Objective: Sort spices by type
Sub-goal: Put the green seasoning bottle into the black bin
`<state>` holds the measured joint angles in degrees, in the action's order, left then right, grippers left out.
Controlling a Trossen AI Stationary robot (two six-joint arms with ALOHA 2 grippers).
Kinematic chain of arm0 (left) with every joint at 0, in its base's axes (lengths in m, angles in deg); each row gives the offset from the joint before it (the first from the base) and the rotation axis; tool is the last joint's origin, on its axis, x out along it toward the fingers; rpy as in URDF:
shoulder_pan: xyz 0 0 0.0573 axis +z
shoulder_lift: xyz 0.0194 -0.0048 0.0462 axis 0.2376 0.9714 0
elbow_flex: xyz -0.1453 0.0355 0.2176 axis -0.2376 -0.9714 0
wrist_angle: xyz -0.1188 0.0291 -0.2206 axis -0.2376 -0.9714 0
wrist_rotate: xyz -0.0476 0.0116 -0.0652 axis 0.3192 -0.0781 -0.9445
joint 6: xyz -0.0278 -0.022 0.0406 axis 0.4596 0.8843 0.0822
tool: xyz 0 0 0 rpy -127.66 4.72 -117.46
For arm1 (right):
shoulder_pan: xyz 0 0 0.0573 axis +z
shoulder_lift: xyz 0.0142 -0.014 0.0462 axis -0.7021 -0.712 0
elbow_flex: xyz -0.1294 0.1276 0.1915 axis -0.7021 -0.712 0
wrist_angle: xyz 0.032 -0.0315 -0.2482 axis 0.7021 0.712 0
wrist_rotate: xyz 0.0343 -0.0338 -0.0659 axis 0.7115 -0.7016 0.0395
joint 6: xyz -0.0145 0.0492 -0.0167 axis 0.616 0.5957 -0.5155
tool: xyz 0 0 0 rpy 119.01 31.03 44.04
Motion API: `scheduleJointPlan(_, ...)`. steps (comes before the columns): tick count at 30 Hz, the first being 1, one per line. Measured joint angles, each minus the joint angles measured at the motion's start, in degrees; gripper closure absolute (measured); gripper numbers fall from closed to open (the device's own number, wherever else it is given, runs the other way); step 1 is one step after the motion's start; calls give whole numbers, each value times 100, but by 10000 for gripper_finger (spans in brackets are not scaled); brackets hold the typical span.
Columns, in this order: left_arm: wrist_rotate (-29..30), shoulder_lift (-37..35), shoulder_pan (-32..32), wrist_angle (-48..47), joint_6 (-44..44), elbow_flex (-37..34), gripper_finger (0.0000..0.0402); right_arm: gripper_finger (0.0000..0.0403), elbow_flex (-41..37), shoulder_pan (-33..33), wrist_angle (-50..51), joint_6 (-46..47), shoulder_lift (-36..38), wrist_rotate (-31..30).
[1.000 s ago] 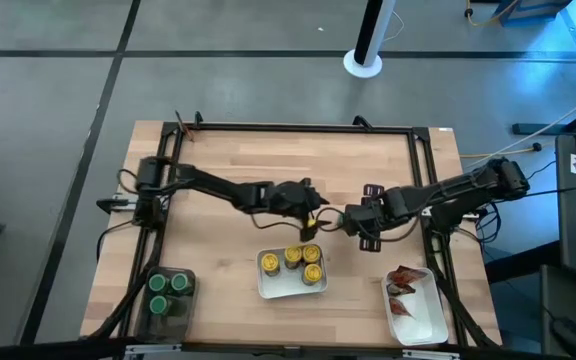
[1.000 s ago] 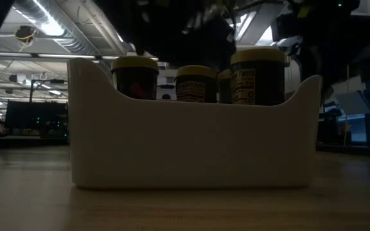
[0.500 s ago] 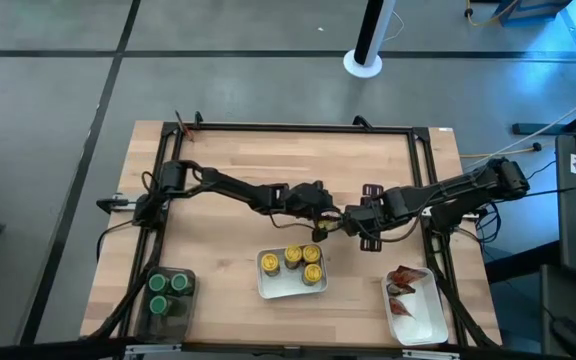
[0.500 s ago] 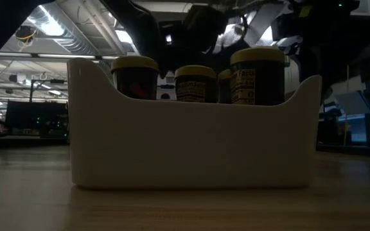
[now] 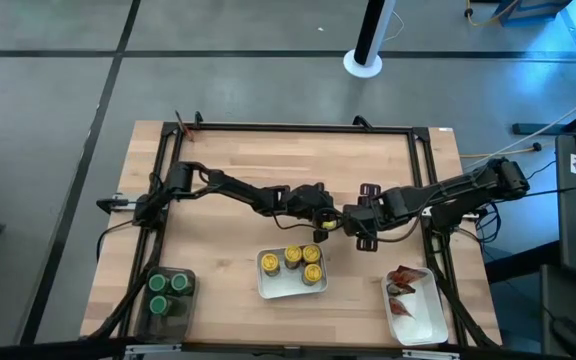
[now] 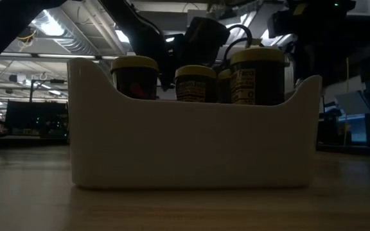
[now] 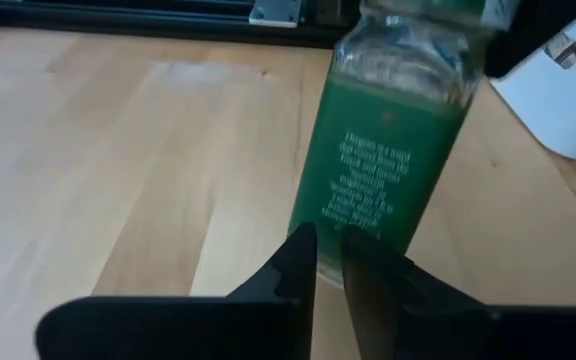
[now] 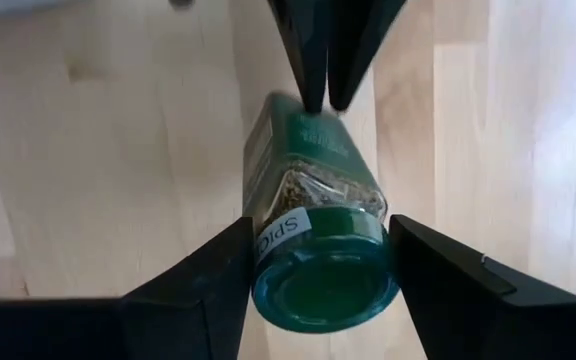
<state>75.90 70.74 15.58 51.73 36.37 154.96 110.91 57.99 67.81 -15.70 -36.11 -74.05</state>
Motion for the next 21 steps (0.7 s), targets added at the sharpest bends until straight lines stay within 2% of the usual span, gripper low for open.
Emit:
scheduleJointPlan(7,-1,0,3,20,-48,0,371,185,0,2,-324,-1,0,-333)
scheduleJointPlan(21,-43,-154,-3,-442,-75,-2,371,185,-411,0,-849,52,7,-418)
